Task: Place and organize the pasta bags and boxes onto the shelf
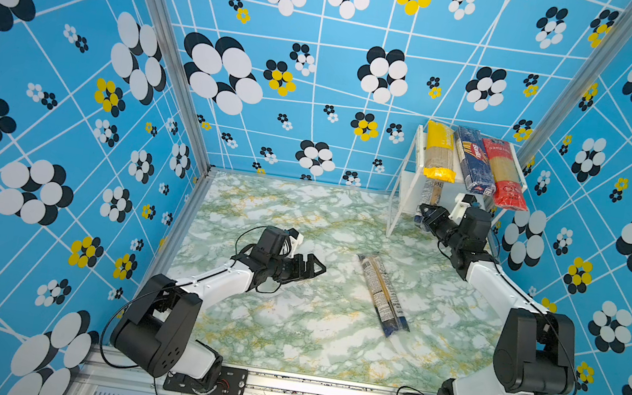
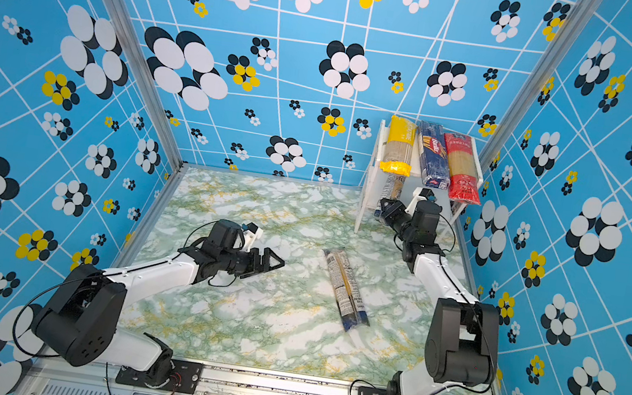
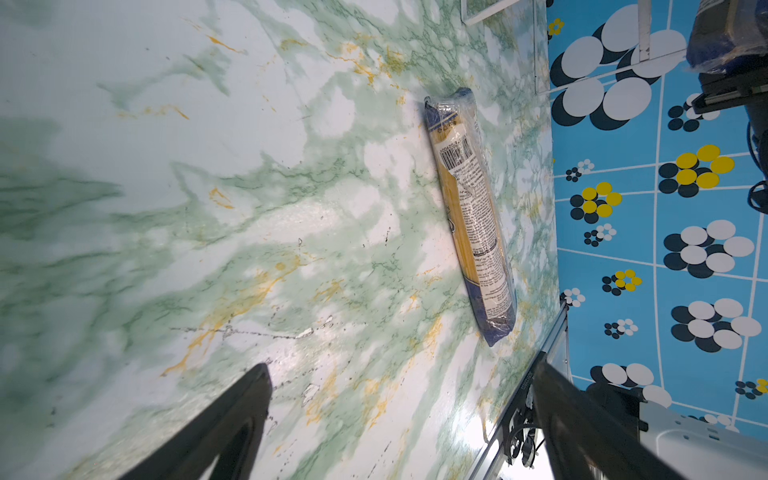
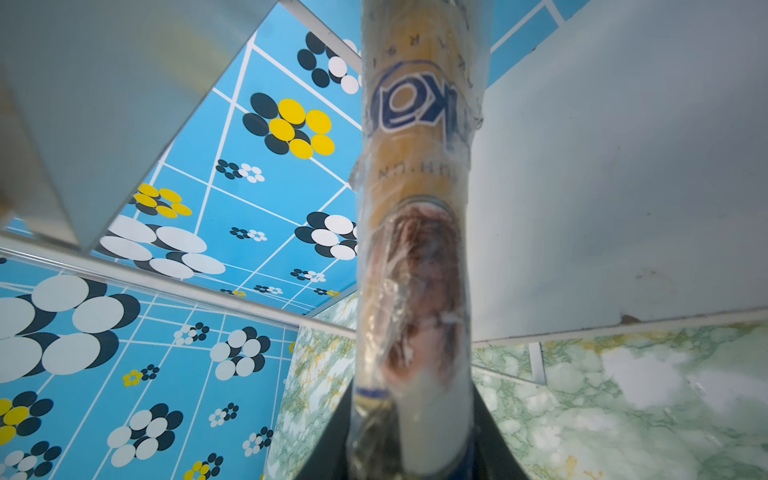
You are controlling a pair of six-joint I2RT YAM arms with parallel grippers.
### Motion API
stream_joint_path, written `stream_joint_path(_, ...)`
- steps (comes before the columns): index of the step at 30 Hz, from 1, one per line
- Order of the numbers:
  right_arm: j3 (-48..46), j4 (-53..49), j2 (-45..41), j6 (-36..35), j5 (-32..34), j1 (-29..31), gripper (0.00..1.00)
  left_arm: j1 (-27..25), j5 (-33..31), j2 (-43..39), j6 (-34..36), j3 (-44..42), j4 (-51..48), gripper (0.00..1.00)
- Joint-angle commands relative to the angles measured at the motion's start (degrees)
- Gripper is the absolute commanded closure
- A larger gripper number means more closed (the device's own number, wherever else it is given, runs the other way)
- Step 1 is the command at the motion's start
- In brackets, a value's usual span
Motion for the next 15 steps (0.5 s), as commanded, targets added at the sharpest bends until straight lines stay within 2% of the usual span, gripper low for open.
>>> stream_joint_path(1, 4.5, 7.1, -0.9, -3.6, -1.6, -0.6, 1.0, 0.7, 0.9, -0.5, 1.7, 0.1, -0.7, 0.01)
stream_joint_path(15, 5.0, 5.5, 0.9, -8.0, -0.7, -1.0, 0.92, 0.9, 0.7, -0.6, 1.5, 0.1, -0.7, 0.01)
